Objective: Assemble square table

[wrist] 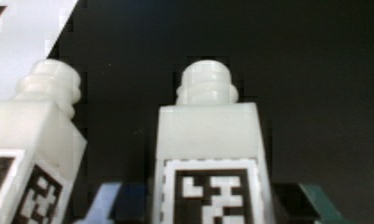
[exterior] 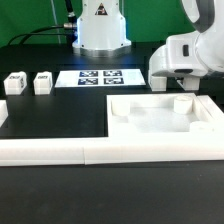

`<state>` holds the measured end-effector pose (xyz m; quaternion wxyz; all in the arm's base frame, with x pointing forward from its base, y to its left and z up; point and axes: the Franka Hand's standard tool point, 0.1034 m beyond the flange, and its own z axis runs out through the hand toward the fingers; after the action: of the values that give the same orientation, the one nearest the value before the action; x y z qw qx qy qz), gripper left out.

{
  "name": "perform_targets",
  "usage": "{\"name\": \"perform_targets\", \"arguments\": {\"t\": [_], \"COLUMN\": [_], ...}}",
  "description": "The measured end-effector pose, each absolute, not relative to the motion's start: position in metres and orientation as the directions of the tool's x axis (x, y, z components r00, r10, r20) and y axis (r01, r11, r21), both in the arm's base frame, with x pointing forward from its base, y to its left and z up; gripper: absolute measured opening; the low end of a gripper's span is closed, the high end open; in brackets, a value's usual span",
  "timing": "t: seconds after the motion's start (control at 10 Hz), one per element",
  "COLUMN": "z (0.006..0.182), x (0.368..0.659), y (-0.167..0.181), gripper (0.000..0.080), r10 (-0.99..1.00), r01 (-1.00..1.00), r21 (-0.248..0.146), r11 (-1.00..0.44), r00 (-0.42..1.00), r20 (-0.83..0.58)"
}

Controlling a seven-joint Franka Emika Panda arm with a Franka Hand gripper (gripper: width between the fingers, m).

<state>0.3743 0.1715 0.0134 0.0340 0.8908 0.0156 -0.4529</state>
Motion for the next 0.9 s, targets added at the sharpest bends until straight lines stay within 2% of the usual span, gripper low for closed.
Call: {"name": "perform_targets", "arguments": {"t": [0.3, 0.4, 0.5, 0.6, 0.9], "z": [0.079, 0.106, 0.121, 0.112, 0.110], "x": [0.413, 0.417, 0.426, 0.432, 0.440], "y": [0.150, 0.144, 0.145, 0.148, 0.148], "gripper": [0.0287, 0.0287, 0.0287, 0.0287, 0.0287], "r10": [0.099, 0.110, 0.112, 0.116, 0.124], "r01": [0.112, 0.122, 0.122, 0.118, 0.115], "r21": [-0.034, -0.041, -0.041, -0.044, -0.049], "r11": [-0.993, -0.992, -0.992, -0.992, -0.992], "r00": [0.653, 0.644, 0.662, 0.722, 0.846], "r20": [-0.751, -0.757, -0.741, -0.683, -0.518]}}
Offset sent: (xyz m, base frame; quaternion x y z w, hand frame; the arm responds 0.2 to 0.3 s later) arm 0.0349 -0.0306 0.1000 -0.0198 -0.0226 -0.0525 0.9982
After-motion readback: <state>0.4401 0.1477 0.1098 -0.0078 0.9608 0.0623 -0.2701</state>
